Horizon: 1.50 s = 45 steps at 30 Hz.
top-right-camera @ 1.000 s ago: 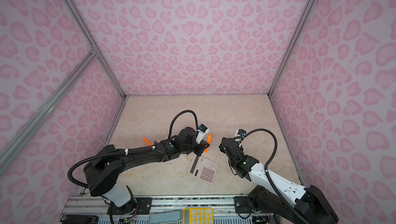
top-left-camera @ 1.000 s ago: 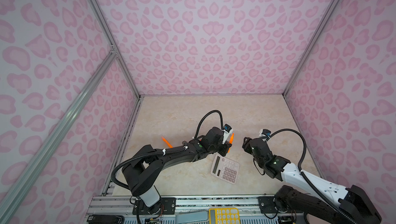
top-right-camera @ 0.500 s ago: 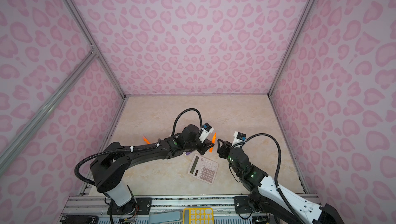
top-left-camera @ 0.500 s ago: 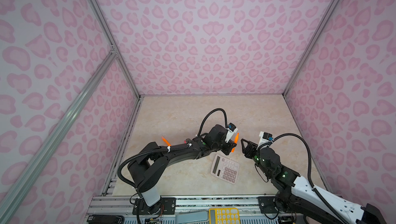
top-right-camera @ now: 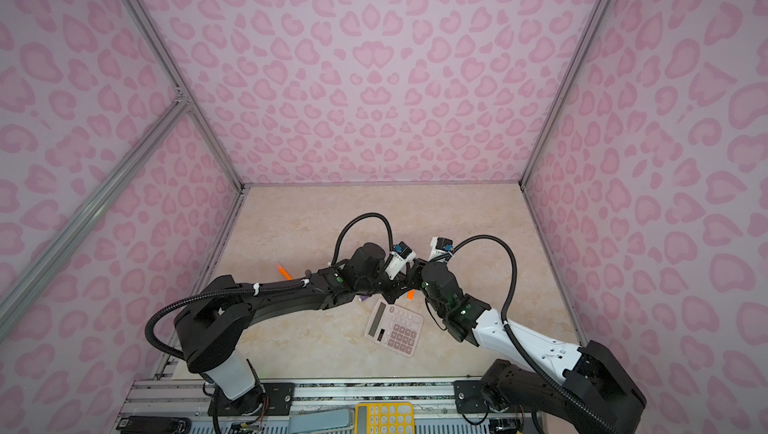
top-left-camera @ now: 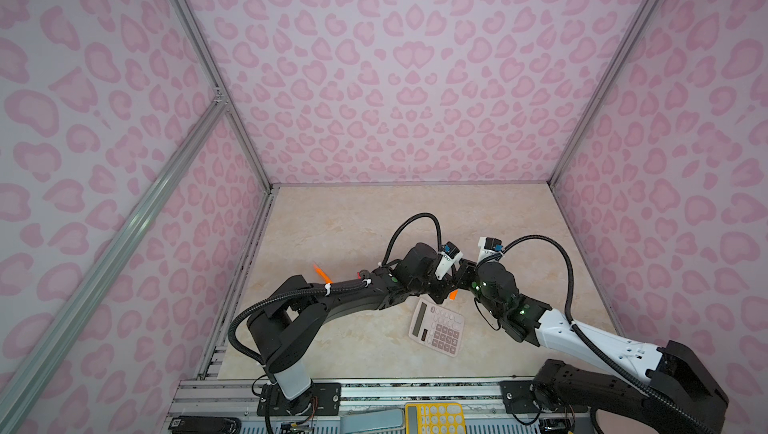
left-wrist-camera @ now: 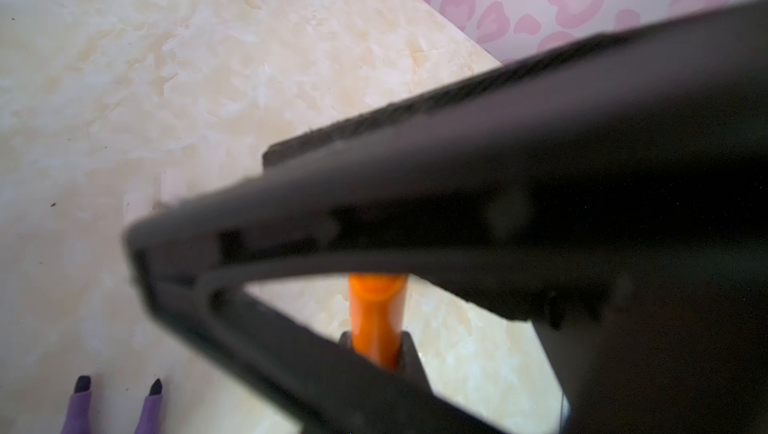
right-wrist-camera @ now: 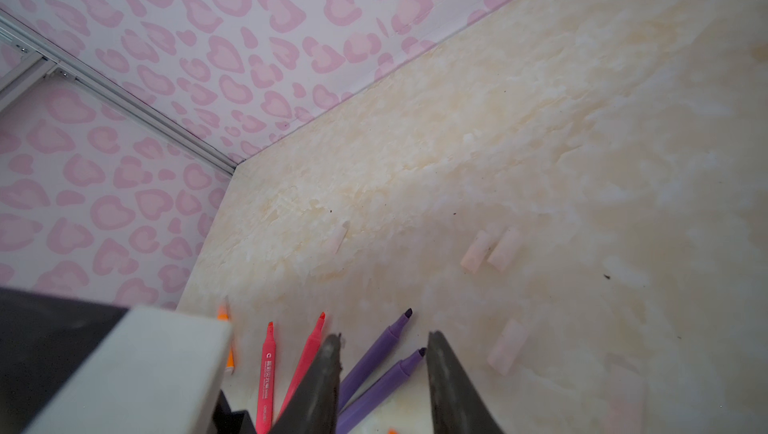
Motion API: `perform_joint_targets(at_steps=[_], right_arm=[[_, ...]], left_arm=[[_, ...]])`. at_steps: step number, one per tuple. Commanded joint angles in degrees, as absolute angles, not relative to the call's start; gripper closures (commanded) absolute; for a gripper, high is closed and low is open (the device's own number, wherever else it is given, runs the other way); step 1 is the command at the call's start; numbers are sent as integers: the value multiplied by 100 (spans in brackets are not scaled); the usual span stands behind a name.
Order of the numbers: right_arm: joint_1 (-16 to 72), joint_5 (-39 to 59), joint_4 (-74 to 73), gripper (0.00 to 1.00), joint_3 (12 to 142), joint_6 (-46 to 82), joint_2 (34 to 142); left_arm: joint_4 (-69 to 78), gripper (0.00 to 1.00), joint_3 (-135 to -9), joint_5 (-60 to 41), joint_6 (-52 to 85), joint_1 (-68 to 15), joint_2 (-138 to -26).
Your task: Insert the pens into the pen caps
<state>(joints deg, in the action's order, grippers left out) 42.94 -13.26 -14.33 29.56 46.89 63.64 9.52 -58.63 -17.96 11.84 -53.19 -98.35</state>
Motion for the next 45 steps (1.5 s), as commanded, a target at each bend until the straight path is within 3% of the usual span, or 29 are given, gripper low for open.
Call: perform_joint_targets(at_steps=[1,15,17,22,27,33,38,41,43,45], right_arm=[[4315,-1143,-1382,66,2997,4812,6428],[4315,-1316,-1209,62,2928,4957,6487],[4315,-1277,-1260,65,2911,4962,6503],[4315,-1169,-1263,85,2992,5009,6676],[4315,-1231,-1264,95,2953,5173,6548],[4442,-1249,-1344,100,2916,5290,6394],[4494,-1254,-1362,100,2916,5334,6402],[4535,-1342,-1292,100,2936,5326,6407],[4535,-1345,-1296,100,2936,5326,6425],[4532,-1389,-1263,91,2949,5291,6420]], left_arm=[[1249,97,-5921,-1786,1126,-5326,-9818],[1397,97,-5757,-1531,1197,-5327,-9580],[1419,97,-5736,-1525,1207,-5326,-9554],[1522,97,-5680,-1547,1235,-5327,-9493],[1689,96,-5581,-1595,1224,-5326,-9462],[1983,74,-5475,-1644,1232,-5326,-9486],[1986,72,-5525,-1486,1258,-5316,-9553],[2003,79,-5546,-1485,1283,-5318,-9583],[1979,96,-5581,-1485,1299,-5317,-9604],[1944,97,-5616,-1447,1313,-5317,-9631]])
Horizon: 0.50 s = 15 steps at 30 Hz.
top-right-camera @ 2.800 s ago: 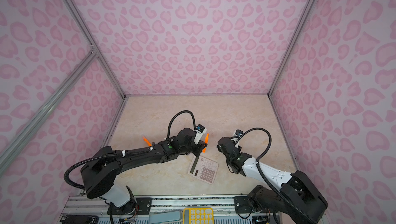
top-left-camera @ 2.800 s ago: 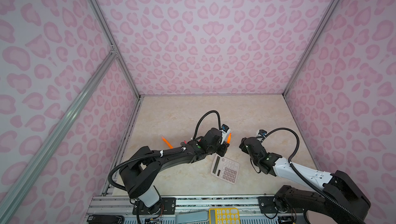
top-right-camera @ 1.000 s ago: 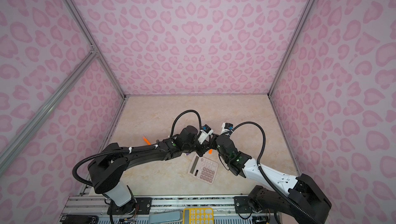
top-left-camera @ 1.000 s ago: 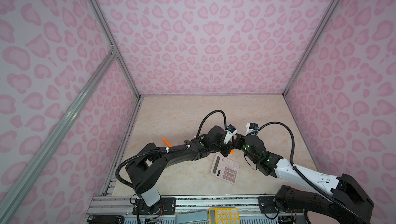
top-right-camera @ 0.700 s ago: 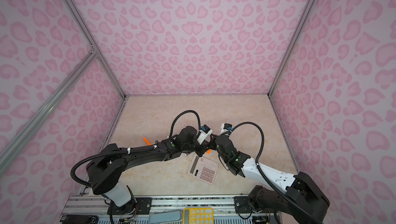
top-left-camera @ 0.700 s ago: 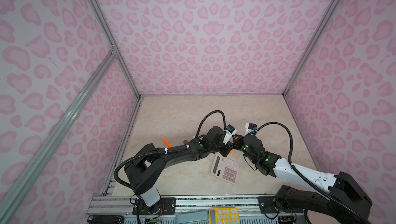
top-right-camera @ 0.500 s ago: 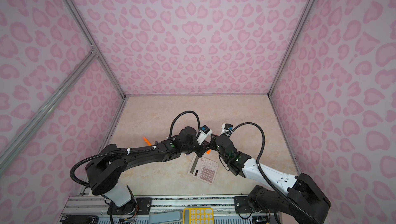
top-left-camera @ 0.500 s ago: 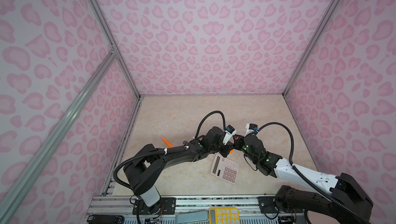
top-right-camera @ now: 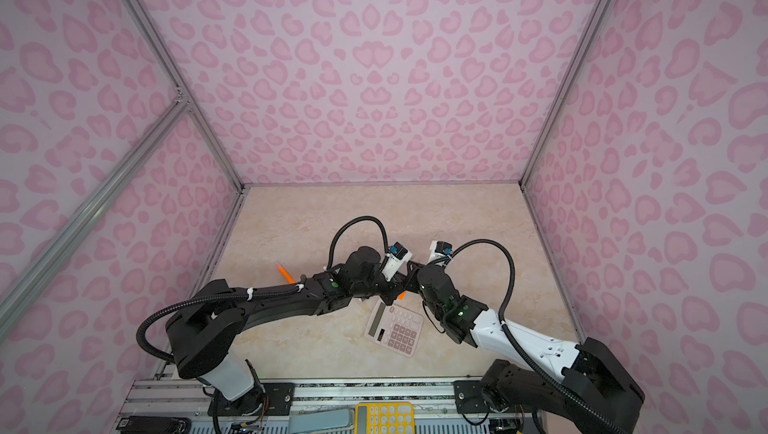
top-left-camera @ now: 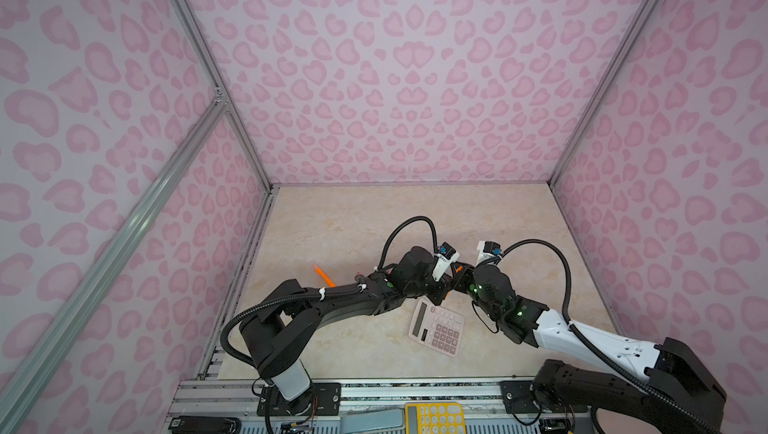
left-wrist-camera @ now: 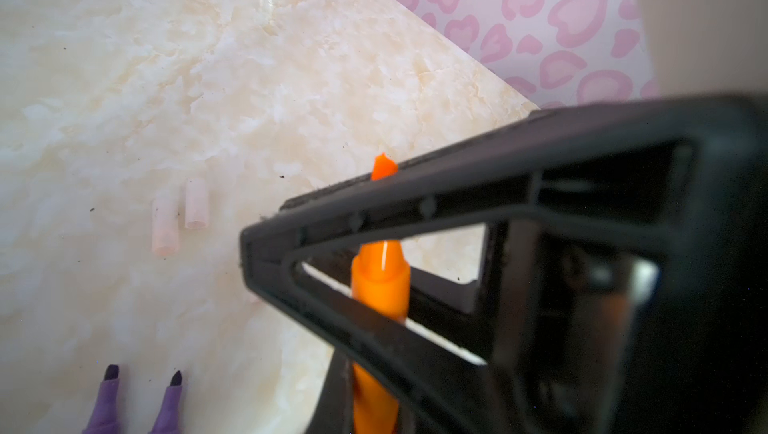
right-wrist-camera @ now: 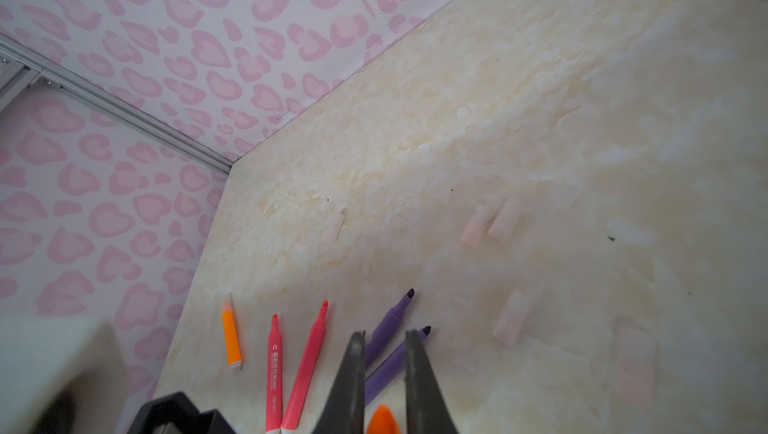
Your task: Insert the pens into the pen caps
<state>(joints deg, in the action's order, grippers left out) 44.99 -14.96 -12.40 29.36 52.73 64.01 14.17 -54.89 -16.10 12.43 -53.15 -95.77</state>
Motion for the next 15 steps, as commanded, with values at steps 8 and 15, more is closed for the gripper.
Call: perform_joint_targets(at_steps=[8,15], right_arm=[[4513,-2591,-247,37,2877,5327,5841],[4412,-3159,521,45,2765,5652,6092]], left_arm=[[2120,97,-5206,-1221,1991,-4686,-9586],[2236,97,-4685,-1134,2005,-4409,-9226]])
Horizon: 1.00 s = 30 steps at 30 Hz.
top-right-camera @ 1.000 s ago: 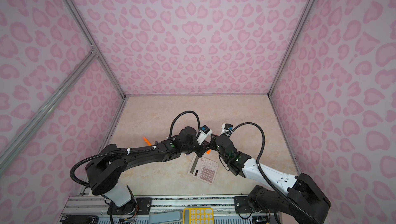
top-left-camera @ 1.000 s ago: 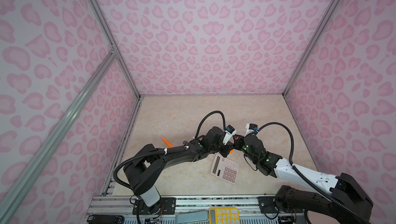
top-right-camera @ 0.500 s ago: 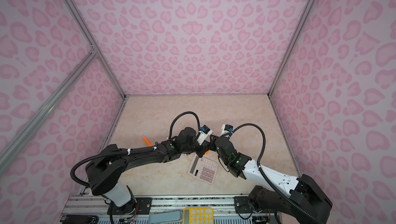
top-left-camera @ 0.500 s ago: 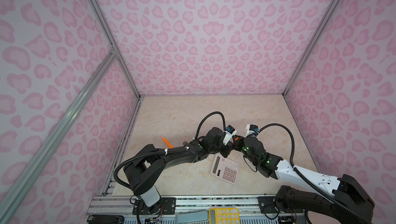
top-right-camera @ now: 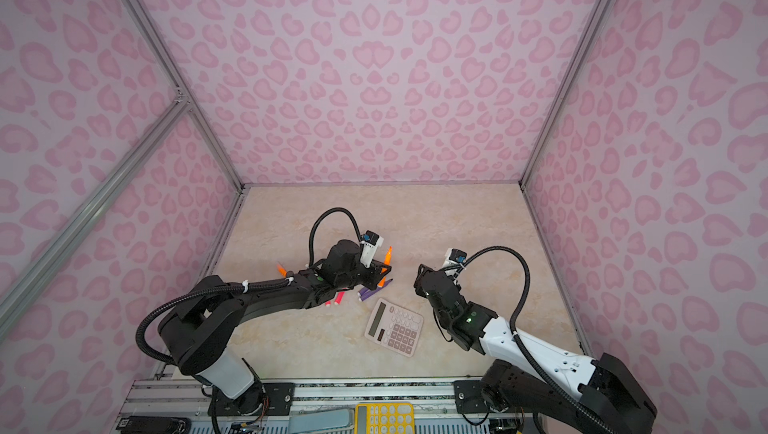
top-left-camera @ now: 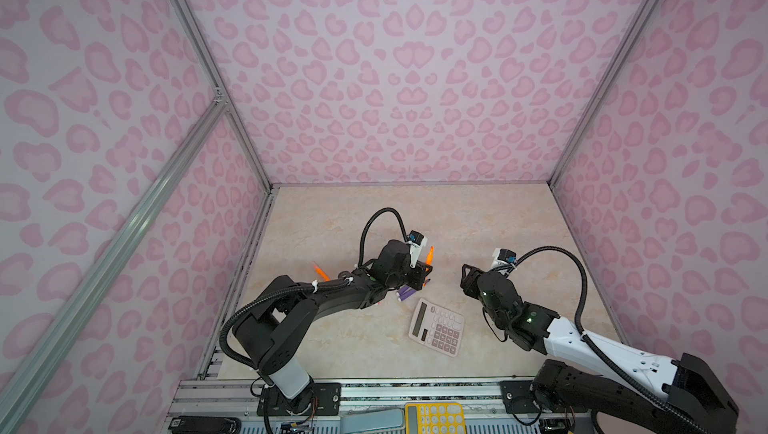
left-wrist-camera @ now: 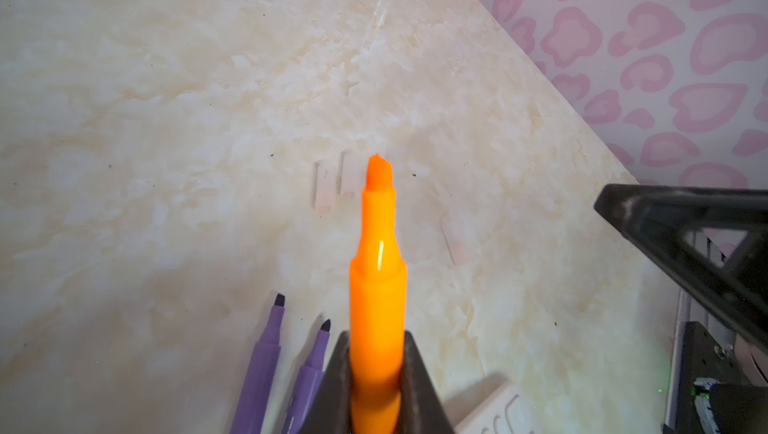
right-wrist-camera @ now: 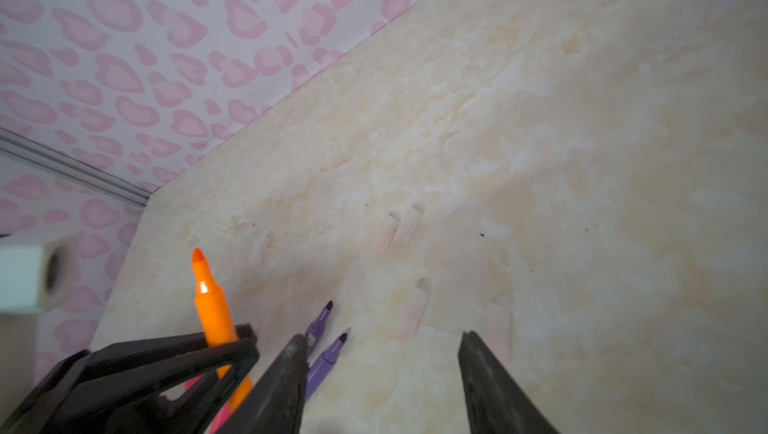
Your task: Insert the pens into the pen caps
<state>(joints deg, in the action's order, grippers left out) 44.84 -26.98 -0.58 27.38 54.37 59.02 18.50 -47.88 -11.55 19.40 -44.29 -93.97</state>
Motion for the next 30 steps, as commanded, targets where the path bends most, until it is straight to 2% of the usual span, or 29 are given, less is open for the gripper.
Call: perform_joint_targets(at_steps=[1,6,10,14,30], right_arm=[[4339,-3143,666,48,2829,5689,6271],[3909,-2480,815,57,3256,5451,7319],[3841,-2470,1565,62,4050,5412,8271],[3764,-2300,1469,65,4275,5359,8910],[3754,-2391,1575,70,4321,5396,9386]], left_arm=[[2252,97,-4638,-1156,1991,-4410,-9177],[2304,97,-4510,-1375,1934,-4407,-9071],[2231,97,-4442,-1485,1872,-4408,-8986],[2219,97,-4323,-1462,1837,-4408,-8854],[2180,97,-4215,-1423,1799,-4417,-8659]])
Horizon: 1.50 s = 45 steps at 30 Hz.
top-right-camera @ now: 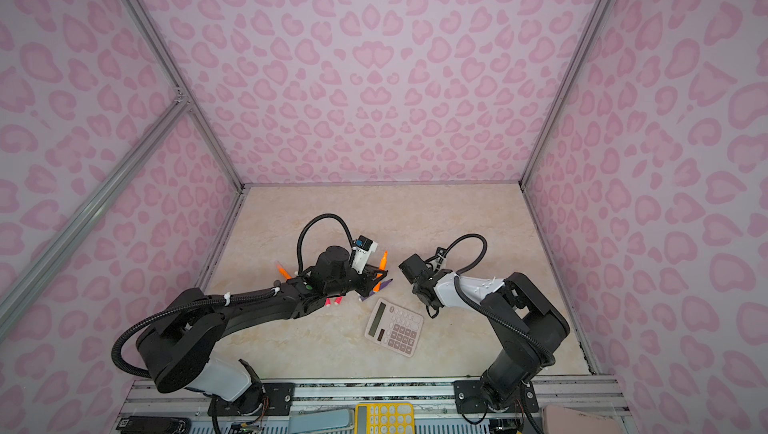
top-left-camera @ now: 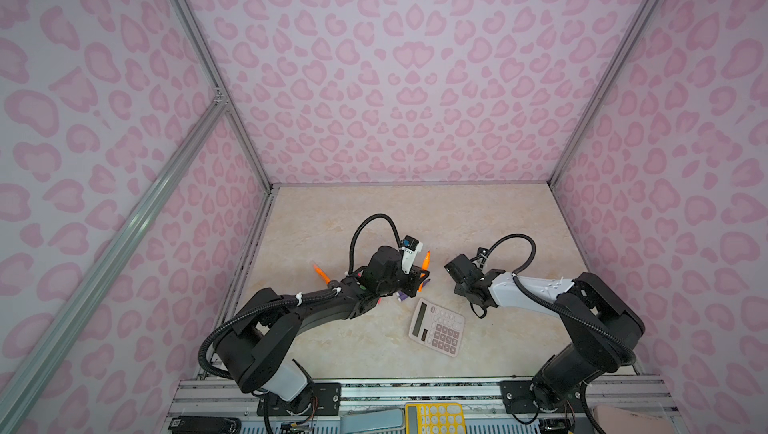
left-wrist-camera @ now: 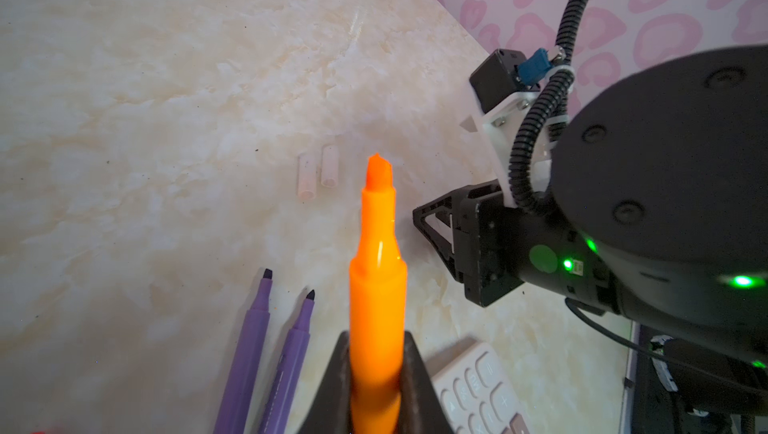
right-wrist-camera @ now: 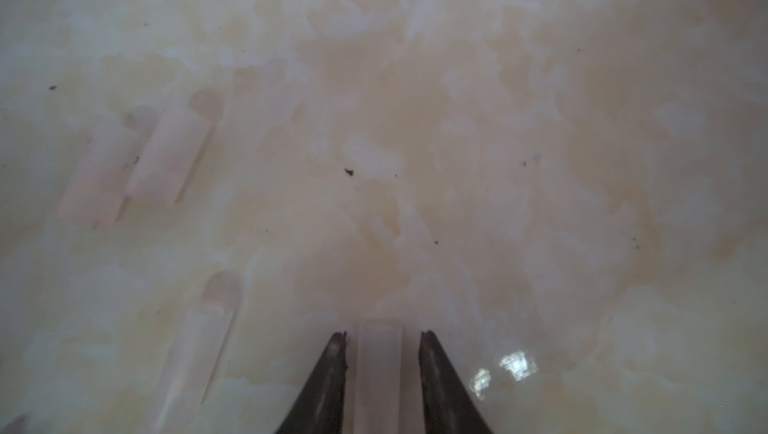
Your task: Insert the pens into the pen caps
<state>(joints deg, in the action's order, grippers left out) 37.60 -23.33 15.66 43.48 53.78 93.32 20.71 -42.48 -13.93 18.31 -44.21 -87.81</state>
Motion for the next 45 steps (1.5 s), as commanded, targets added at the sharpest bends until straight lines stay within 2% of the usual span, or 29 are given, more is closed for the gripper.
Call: perform_joint_targets(at_steps=[1,6,12,20,31,45], right_arm=[[3757,-2382,1548,71,4320,5383,9413],[3713,-2343,1532,76,4320,5370,9513],[3709,-2294,1433,87,4189,5379,9385],[3709,-2333,1380,94,3962,5493,8959],[3713,-2541,1429,98,3980,5372,7461],[4014,-2419,555,100,3943,5021,6179]], left_arm=[[2181,97,-4201,-1415,1794,-4416,-8638],[2178,97,-4190,-1442,1811,-4426,-8601],[2161,97,-4207,-1468,1811,-4453,-8571],[2159,97,-4190,-1494,1802,-4489,-8501],[2574,97,-3874,-1573,1595,-4864,-8407],[3043,97,-3963,-2050,1642,-5088,-8822]])
